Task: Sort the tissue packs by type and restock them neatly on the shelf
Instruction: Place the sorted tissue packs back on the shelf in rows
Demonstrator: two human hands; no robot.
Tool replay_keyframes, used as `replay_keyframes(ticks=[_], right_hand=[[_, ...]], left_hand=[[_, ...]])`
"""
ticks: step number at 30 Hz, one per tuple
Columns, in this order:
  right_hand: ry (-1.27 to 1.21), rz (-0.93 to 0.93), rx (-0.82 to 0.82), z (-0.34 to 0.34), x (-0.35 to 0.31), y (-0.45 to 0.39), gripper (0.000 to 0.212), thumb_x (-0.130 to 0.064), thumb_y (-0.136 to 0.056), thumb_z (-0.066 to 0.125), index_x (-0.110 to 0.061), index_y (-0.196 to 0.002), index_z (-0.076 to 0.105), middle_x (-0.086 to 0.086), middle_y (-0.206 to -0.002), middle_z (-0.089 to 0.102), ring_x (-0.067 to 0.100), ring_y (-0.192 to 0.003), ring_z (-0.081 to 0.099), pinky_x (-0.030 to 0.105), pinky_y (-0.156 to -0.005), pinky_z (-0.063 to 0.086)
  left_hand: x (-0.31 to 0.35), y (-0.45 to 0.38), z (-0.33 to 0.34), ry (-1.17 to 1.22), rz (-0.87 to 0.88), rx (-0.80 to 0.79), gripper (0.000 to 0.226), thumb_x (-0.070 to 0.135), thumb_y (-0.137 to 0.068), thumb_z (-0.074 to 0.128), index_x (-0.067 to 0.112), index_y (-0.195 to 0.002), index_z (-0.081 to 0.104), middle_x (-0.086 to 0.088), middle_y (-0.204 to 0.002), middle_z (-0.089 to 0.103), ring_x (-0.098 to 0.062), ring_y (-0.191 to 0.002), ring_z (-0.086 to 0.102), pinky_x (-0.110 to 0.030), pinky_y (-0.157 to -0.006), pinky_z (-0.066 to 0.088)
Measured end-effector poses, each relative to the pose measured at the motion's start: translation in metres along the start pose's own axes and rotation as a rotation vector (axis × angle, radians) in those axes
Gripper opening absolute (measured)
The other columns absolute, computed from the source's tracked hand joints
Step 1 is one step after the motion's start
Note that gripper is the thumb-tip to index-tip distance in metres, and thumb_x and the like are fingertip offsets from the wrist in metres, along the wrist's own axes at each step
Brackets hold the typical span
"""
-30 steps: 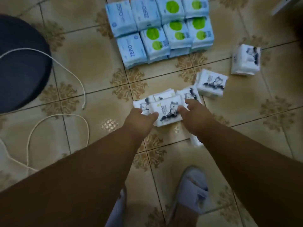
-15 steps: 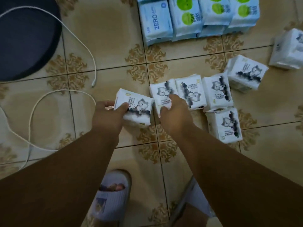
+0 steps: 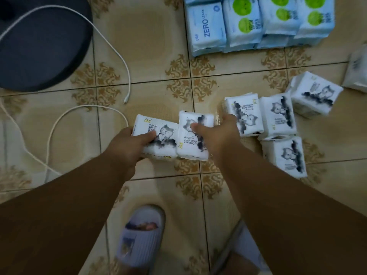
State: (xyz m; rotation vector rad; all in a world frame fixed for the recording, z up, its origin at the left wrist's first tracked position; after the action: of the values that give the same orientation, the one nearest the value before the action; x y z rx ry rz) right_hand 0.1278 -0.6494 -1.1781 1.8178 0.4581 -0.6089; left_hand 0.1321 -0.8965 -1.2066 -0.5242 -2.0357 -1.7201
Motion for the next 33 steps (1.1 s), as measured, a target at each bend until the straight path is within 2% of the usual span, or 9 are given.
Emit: replay_keyframes(ticks=[3,6,9,13,18,20,23,30,33], right_hand=[[-0.103,0.032,-0.042,-0.024,-0.024,0.049,0.059,-0.031,-0.07,0.087,-0.015,-0.12,0.059,0.003,-0.09,0.073,0.026,-0.077,0.073,0.05,-0.067,0.062],[-0.143,0.011,0.007,-0.074,-0.078,0.124,0.065,-0.046,-0.06,0.086,-0.029,-0.114,0.054,0.002,-0.097,0.07,0.024,-0.08,0.073,0.054,-0.066,0.06],[-0.248,0.024,0.034,-0.133,-0.134,0.201,0.058,-0.033,-0.073,0.085,-0.028,-0.117,0.047,0.004,-0.096,0.067,0.024,-0.079,0.071,0.059,-0.066,0.058],[-0.352,-0.039,0.12,-0.228,-0.223,0.319,0.069,-0.046,-0.055,0.088,-0.067,-0.106,0.047,0.0,-0.124,0.062,0.022,-0.097,0.071,0.055,-0.08,0.058],[-0.619,-0.164,0.258,-0.354,-0.309,0.476,0.04,-0.024,-0.082,0.078,-0.018,-0.113,0.053,0.011,-0.105,0.07,0.026,-0.085,0.071,0.043,-0.066,0.056],[-0.789,-0.218,0.338,-0.402,-0.322,0.532,0.048,-0.02,-0.085,0.076,-0.01,-0.124,0.05,0.016,-0.111,0.069,0.031,-0.093,0.071,0.047,-0.071,0.058],[-0.999,-0.331,0.402,-0.456,-0.338,0.606,0.053,-0.019,-0.085,0.075,-0.007,-0.131,0.051,0.018,-0.113,0.07,0.033,-0.097,0.072,0.05,-0.07,0.058],[-1.082,-0.584,0.615,-0.578,-0.35,0.752,0.076,-0.024,-0.07,0.085,0.003,-0.128,0.045,0.027,-0.122,0.063,0.04,-0.107,0.066,0.061,-0.086,0.054],[-1.093,-0.718,0.737,-0.655,-0.335,0.815,0.05,-0.014,-0.084,0.074,-0.012,-0.126,0.047,0.019,-0.119,0.065,0.028,-0.093,0.071,0.049,-0.08,0.058]], left_hand=[[0.03,0.061,0.002,0.005,-0.002,-0.087,0.041,0.014,-0.091,0.066,0.004,-0.129,0.056,-0.016,-0.117,0.069,-0.034,-0.099,0.068,-0.032,-0.066,0.056],[0.084,0.142,0.013,0.003,0.012,-0.138,0.041,0.015,-0.091,0.066,0.006,-0.13,0.056,-0.015,-0.118,0.069,-0.033,-0.101,0.068,-0.035,-0.071,0.055],[0.154,0.234,0.031,-0.039,0.08,-0.227,0.042,0.016,-0.091,0.067,0.009,-0.13,0.056,-0.013,-0.118,0.069,-0.034,-0.104,0.068,-0.043,-0.083,0.056],[0.261,0.373,0.06,-0.077,0.159,-0.311,0.037,0.016,-0.089,0.069,0.007,-0.124,0.058,-0.015,-0.113,0.071,-0.033,-0.098,0.069,-0.041,-0.08,0.056],[0.378,0.533,0.103,-0.043,0.31,-0.427,0.019,0.011,-0.092,0.063,0.015,-0.109,0.055,-0.003,-0.092,0.069,-0.015,-0.068,0.066,-0.03,-0.063,0.055],[0.41,0.583,0.123,-0.052,0.362,-0.503,0.023,0.011,-0.092,0.063,0.013,-0.114,0.056,-0.002,-0.09,0.07,-0.011,-0.063,0.068,-0.026,-0.058,0.057],[0.445,0.661,0.161,-0.085,0.451,-0.634,0.031,0.013,-0.093,0.063,0.009,-0.122,0.055,-0.005,-0.097,0.07,-0.012,-0.069,0.069,-0.027,-0.058,0.055],[0.469,0.87,0.285,-0.141,0.614,-0.993,0.054,0.031,-0.083,0.073,0.012,-0.129,0.055,-0.014,-0.12,0.069,-0.034,-0.103,0.068,-0.055,-0.092,0.053],[0.459,0.957,0.344,-0.161,0.678,-1.159,0.064,0.038,-0.074,0.077,0.015,-0.13,0.055,-0.01,-0.12,0.069,-0.034,-0.109,0.067,-0.058,-0.099,0.049]])
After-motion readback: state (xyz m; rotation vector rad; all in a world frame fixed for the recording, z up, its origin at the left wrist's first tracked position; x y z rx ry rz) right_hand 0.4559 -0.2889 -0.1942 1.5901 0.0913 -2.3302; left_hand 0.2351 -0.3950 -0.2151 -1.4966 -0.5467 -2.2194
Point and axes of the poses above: each hand's wrist, its own y-axis away from the middle knuckle, its own z-axis out of the palm, x = y × z, the point moved 9 cm from there along -y, towards the middle knuckle
